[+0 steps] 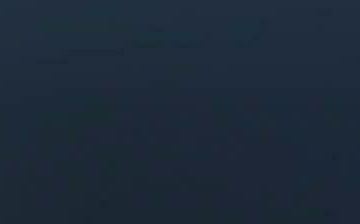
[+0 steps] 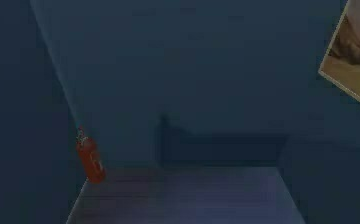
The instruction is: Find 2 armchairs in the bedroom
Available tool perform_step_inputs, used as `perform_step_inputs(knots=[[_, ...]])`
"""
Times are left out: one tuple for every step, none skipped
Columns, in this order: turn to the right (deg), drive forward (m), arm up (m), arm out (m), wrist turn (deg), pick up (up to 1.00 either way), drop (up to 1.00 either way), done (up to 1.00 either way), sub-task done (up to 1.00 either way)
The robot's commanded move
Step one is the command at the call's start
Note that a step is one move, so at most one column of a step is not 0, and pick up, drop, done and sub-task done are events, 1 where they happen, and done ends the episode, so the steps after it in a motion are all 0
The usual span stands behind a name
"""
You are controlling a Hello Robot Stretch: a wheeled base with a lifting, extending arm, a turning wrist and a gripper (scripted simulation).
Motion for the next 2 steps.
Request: perform_step_inputs(knots=[[-45.0, 0.00, 0.00, 0.00, 0.0, 0.00, 0.00, 0.00, 0.00], [-45.0, 0.00, 0.00, 0.00, 0.0, 0.00, 0.00, 0.00, 0.00]])
